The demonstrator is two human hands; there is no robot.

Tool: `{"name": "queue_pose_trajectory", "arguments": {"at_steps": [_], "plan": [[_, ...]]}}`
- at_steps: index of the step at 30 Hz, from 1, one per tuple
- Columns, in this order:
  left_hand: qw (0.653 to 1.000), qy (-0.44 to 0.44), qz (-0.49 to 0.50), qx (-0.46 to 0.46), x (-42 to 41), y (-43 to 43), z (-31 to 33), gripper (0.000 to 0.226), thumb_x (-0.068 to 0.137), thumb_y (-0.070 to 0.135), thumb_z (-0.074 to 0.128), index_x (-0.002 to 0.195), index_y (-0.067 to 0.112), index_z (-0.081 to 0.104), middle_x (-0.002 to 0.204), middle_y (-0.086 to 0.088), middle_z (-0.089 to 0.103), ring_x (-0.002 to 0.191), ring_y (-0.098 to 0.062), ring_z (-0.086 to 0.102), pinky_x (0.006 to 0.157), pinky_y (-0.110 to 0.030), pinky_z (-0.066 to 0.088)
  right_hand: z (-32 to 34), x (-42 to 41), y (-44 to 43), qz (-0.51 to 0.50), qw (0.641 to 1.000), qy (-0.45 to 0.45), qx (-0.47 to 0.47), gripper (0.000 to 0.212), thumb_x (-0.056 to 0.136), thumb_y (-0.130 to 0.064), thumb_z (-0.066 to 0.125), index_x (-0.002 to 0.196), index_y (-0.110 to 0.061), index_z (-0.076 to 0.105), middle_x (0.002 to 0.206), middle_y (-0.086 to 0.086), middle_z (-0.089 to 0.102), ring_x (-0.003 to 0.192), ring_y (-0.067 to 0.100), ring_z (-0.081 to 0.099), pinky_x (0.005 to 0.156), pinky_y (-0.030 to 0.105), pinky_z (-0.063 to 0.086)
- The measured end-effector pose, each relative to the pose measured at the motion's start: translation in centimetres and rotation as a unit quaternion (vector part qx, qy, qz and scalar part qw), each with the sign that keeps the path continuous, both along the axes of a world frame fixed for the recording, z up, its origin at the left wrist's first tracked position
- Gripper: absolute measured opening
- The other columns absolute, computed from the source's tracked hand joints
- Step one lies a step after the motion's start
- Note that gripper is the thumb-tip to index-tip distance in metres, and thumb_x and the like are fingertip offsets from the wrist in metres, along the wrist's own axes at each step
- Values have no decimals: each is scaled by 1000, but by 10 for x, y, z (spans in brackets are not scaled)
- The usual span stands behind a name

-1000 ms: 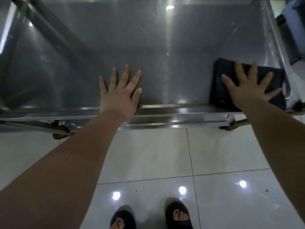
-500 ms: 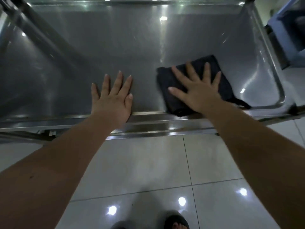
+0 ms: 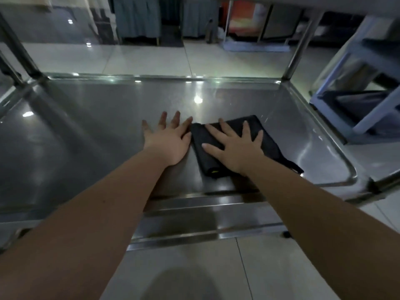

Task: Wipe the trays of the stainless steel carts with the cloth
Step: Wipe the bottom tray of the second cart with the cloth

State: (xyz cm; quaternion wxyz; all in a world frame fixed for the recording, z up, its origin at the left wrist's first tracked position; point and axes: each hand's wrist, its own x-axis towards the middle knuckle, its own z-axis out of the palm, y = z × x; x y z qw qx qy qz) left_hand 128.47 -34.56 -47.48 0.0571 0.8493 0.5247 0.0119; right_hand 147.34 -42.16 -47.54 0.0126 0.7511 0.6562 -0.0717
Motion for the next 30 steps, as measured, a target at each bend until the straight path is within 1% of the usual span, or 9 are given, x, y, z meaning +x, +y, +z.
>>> {"name": "queue_pose_trajectory", "arguments": {"at_steps": [2,6,9,15,17,21,24,26,30], "plan": [[1000,-11,-1,3,3,5,-7,53,99,58,9,151,50,4,164,12,-3,151,-26,-4,110,-69,-4,2,47,-4,-19,1000,10,15,77,70,-91,6,141,-65,-7,162,-20,-6,148,38,-8,110,66,-11],[1000,-15,6,18,10,3,-9,53,99,55,9,151,49,4,164,11,-2,151,-27,-2,111,-69,-3,12,140,-16,-244,970,14,-3,72,83,-84,19,147,-57,1,163,-14,-1,148,38,-4,113,67,-5],[1000,-3,5,22,14,2,-7,52,100,51,10,151,48,1,164,9,-2,151,-28,-3,110,-71,-2,15,130,0,-331,943,17,-20,73,84,-83,16,149,-54,0,164,-11,-4,147,43,-7,110,71,-5],[1000,-2,16,9,6,4,-9,54,100,52,8,153,44,0,164,11,-5,151,-25,-5,112,-69,-2,2,-10,36,-60,998,16,5,82,72,-88,2,147,-55,-2,163,-14,-4,146,43,-13,106,69,-15],[1000,-10,18,9,2,2,-10,55,98,54,8,152,45,2,164,13,-5,151,-24,-4,112,-67,-2,1,-7,26,-23,1000,13,14,81,69,-89,1,145,-59,-1,163,-16,0,148,38,-9,110,66,-14],[1000,-16,21,14,2,-3,-9,54,97,58,9,150,52,3,164,14,-1,151,-24,-1,113,-66,-1,9,100,-8,-132,991,12,18,73,81,-86,17,147,-58,3,163,-17,1,149,34,-4,114,64,-5],[999,-14,25,16,5,-5,-7,53,98,58,11,150,53,5,164,15,0,151,-23,0,114,-66,0,12,159,-56,-220,975,4,-25,78,76,-90,7,146,-58,-6,163,-15,-5,149,36,-7,115,63,-6],[999,-10,27,15,6,-5,-6,53,98,57,12,150,52,5,164,14,0,151,-23,0,114,-66,0,9,161,-86,-216,976,-6,-32,83,67,-92,0,144,-61,-10,163,-15,-7,149,37,-8,115,62,-6],[999,-2,31,18,6,-10,-5,52,100,55,12,151,50,5,164,12,0,151,-25,1,113,-66,1,8,114,-97,-236,972,0,-14,71,81,-85,8,145,-58,-9,163,-14,-10,147,43,-11,112,68,-6]]}}
